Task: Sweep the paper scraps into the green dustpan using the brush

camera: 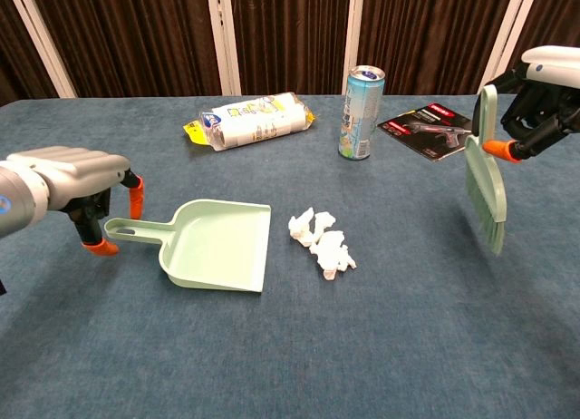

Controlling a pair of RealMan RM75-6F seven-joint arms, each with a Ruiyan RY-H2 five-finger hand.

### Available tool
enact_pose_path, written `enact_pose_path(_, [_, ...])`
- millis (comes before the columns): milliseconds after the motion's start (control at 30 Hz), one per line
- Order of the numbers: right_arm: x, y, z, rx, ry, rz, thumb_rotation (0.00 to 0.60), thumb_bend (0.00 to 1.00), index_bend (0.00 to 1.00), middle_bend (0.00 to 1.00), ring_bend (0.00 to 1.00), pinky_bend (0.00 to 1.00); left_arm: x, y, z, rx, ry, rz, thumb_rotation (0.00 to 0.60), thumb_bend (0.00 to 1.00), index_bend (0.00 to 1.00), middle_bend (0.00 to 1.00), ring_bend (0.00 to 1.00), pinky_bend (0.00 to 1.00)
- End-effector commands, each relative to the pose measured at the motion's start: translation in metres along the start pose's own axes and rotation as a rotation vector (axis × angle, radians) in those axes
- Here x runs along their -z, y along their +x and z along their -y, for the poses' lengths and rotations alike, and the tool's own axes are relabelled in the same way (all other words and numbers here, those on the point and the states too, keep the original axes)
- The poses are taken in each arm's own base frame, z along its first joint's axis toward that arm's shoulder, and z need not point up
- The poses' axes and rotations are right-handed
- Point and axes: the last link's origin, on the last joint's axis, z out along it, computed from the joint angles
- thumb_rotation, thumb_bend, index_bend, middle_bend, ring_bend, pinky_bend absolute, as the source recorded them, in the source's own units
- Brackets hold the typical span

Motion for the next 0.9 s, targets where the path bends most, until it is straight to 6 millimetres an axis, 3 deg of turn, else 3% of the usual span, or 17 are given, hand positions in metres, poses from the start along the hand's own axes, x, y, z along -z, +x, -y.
enact_pose_path(33, [0.0,0.0,-0.002,-0.004,-0.002,0.001,0.6,0.56,0.81,0.84,0.89,0.91,-0.003,-0.002,-0.006,0.01,-0.004,-0.001,0.6,0.33,0.41,1.0,1.0,0.99])
enact_pose_path(200, [0.001,0.001,-0.004,0.001,0.0,0.001,0.6,0.56,0.81,0.84,0.9,0.91,-0.007,-0.003,-0.017,0.013,-0.009,-0.005,0.6,0.36,0.42,1.0,1.0,0.99])
enact_pose_path(500, [0.003,-0.002,-0.004,-0.003,0.005,0.013,0.6,0.56,0.81,0.84,0.89,0.91,-0.009,-0.005,-0.032,0.032,-0.016,-0.018,0.6,0.53,0.64,1.0,1.0,1.0])
enact_pose_path(900, [0.007,-0.01,0.015,-0.019,0.043,0.031,0.6,0.56,0.81,0.84,0.9,0.91,-0.006,0.006,-0.033,0.035,0.006,-0.011,0.6,0.54,0.65,1.0,1.0,1.0])
